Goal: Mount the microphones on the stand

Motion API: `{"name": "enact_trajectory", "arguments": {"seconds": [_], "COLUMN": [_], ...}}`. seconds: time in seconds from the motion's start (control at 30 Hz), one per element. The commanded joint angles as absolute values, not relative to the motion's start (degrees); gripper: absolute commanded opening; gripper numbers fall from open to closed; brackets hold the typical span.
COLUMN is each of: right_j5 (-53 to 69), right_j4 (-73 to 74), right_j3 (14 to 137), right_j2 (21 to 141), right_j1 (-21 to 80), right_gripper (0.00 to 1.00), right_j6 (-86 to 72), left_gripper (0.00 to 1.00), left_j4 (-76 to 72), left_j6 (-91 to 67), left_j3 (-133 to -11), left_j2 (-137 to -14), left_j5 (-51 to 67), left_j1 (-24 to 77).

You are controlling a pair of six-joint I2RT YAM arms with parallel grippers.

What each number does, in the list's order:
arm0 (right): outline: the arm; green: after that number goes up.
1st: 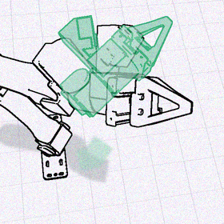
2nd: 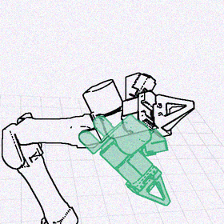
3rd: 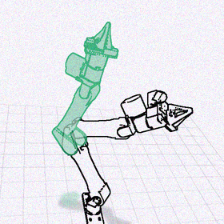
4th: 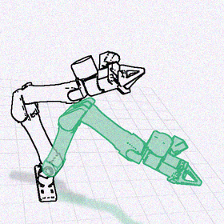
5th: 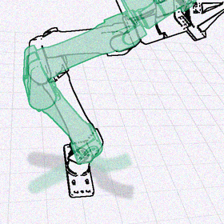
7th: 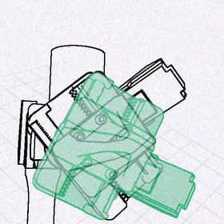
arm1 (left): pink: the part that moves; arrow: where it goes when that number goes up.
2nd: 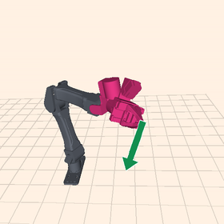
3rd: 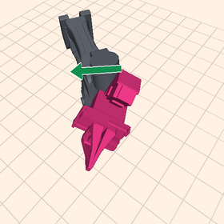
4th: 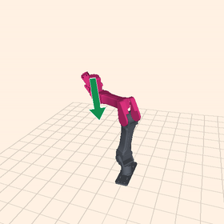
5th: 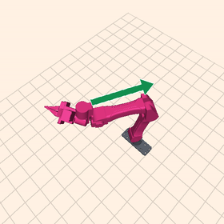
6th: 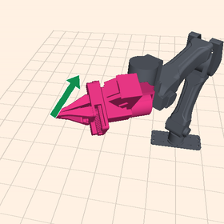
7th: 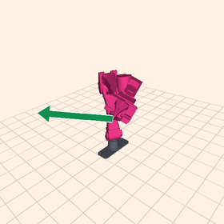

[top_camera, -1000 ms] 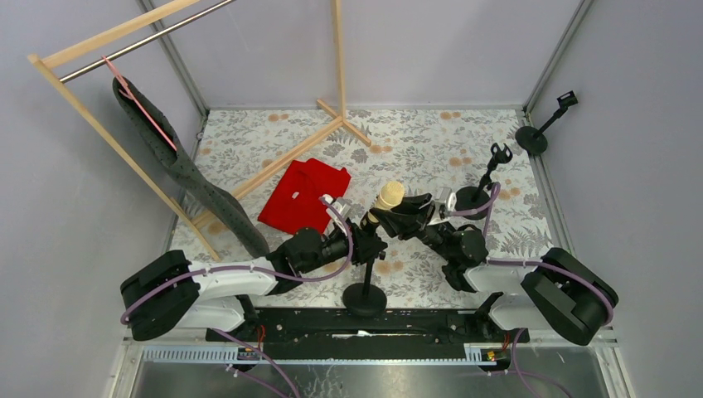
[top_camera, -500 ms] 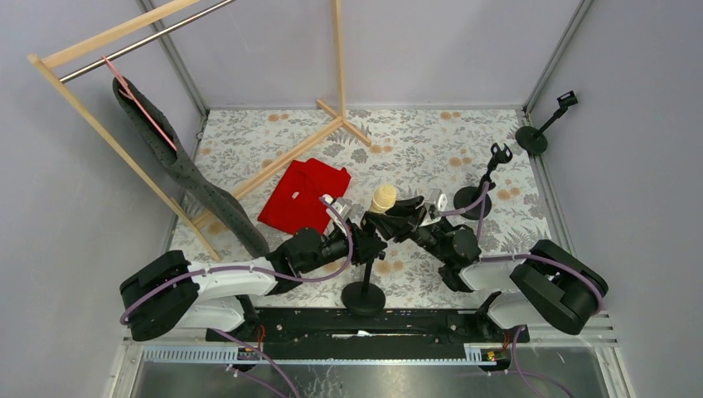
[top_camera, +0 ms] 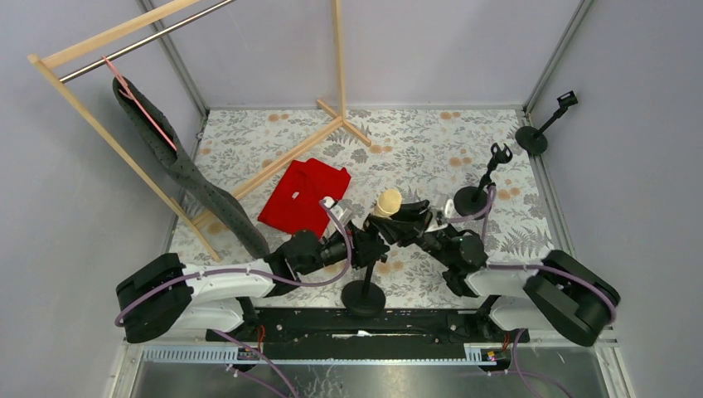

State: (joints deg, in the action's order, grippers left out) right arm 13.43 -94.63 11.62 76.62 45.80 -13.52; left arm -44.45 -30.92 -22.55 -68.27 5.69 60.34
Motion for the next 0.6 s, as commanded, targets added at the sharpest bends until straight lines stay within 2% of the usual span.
{"name": "enact_trajectory", "arguments": {"seconds": [0.0, 0.17, 0.37, 0.43, 0.57], "right_j5": [19.01, 18.98, 21.00, 21.35, 19.37], "right_j4": [-80.87, -60.02, -41.86, -38.70, -30.82], "right_j3": [10.80, 18.25, 23.79, 23.66, 23.48], "right_j2": [68.29, 53.48, 42.82, 39.59, 33.17], "right_j1": [47.63, 47.61, 47.61, 47.63, 47.63], "right_gripper": [0.34, 0.59, 0.83, 0.87, 0.88], "right_j6": [-7.62, -2.11, -0.73, -1.68, -1.82], "left_gripper": [0.00, 0.00, 0.00, 0.00, 0.00], "left_j4": [-89.51, -89.53, -86.37, -83.58, -76.73], "left_j6": [-26.46, -25.21, -21.54, -19.02, -10.84], "left_j3": [-29.18, -25.86, -24.67, -24.74, -25.13], "left_j2": [-59.09, -59.33, -60.61, -60.50, -60.23], "left_j5": [10.50, 9.36, 9.56, 9.58, 8.90], "left_j1": [62.14, 62.15, 62.14, 62.14, 62.14]}}
